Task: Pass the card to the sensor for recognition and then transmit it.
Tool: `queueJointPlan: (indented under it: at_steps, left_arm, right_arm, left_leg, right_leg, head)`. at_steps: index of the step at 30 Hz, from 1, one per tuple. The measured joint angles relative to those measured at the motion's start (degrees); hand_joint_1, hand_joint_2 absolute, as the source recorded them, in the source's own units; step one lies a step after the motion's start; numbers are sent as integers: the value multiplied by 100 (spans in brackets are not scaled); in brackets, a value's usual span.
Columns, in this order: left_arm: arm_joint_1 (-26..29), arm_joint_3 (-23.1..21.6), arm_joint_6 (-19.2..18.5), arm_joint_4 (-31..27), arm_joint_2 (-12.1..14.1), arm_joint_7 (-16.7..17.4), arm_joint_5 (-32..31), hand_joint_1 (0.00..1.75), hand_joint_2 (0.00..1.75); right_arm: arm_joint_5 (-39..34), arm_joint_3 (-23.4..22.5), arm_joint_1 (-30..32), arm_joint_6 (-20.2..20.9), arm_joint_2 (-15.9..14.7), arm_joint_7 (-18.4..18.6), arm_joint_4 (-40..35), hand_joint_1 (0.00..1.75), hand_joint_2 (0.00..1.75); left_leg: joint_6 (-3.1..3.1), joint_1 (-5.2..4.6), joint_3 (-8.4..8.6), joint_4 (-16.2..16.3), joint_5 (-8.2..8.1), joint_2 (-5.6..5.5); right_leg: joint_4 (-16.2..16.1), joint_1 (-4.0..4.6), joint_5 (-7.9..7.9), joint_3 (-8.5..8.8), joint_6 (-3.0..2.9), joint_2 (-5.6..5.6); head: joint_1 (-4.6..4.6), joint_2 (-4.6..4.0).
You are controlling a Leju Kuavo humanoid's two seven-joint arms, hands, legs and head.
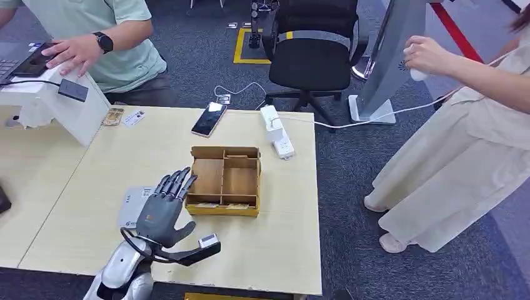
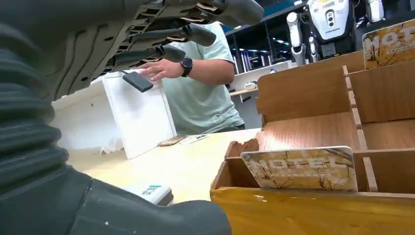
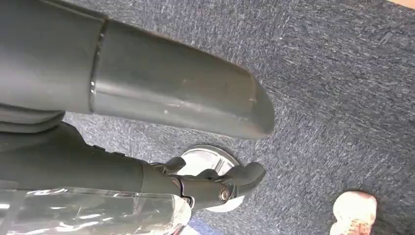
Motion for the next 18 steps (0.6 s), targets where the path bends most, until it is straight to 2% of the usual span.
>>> queueJointPlan:
  at_steps: [18]
  left_arm:
    - [-6,-20,37,310,-100,-4,-17,0,175]
  right_arm:
    - [0,85,-1,7,-9,18,24,0,0]
  left_leg:
    - [0,0,0,0,0,0]
  right_leg:
    - [0,0,0,0,0,0]
  head:
    - [0,0]
